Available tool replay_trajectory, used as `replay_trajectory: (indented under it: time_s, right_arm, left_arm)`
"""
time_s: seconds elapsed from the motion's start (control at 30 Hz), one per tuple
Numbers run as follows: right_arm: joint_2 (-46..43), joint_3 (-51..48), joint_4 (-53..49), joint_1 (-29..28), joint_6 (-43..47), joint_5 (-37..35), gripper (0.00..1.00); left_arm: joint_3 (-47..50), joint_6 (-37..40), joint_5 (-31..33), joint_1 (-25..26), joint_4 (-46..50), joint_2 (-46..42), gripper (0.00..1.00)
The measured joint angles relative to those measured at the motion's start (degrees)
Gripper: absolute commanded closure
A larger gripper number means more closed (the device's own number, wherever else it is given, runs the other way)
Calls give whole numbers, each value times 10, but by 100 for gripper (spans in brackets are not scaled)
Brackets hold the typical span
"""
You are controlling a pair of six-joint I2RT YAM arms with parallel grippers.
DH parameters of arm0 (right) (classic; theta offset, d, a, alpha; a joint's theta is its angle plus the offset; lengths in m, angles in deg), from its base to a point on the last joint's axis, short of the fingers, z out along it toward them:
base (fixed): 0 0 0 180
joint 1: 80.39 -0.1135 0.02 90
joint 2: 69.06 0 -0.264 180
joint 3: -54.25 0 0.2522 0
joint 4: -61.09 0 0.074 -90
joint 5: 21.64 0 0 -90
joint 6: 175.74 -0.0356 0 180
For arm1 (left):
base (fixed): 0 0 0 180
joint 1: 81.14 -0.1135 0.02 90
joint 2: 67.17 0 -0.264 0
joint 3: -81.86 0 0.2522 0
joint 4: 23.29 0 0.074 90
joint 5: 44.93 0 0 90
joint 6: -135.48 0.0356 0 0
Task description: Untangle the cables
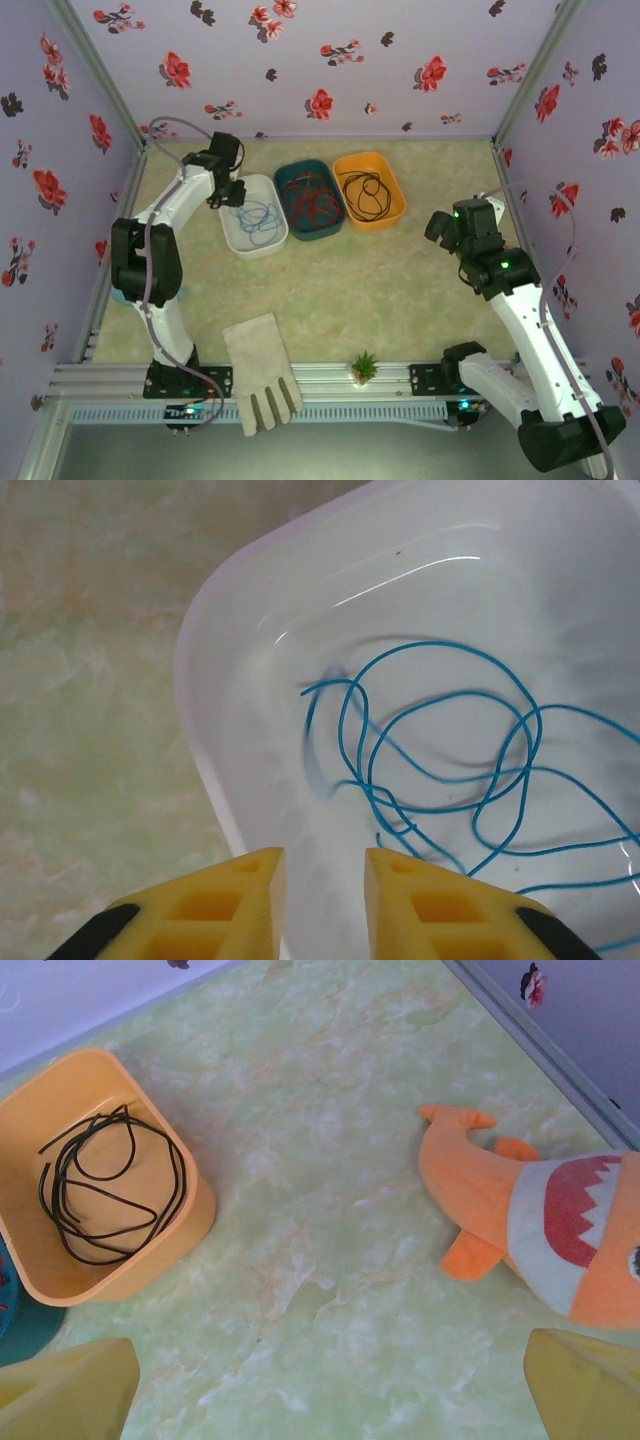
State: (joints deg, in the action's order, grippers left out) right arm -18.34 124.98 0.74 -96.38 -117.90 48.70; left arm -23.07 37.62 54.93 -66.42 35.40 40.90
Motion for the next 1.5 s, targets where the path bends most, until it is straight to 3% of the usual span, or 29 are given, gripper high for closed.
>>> replay_trajectory:
  time_s: [0.2,0.4,0.63,0.87,1.17,1.3,1.5]
  right_arm:
    - [10,0,0,0,0,6,1]
    - [12,0,0,0,0,7,1]
    - [12,-5,3,0,0,-14,1]
    - [-32,-80,60,0,27,-69,1]
    - [-104,-279,289,0,141,-124,1]
    - [-90,-342,411,0,190,-129,1]
    - [-24,-399,575,5,248,-139,1]
  left_arm:
    - [-11,-4,-9,0,0,0,53]
    - [-9,-10,-20,0,-2,-16,32]
    - [65,-22,-13,0,-44,-162,0]
    - [273,-41,41,-9,-176,-352,0]
    - [579,-90,127,-68,-394,-519,0]
    - [649,-87,137,-84,-489,-550,0]
    - [698,-35,129,-101,-644,-516,0]
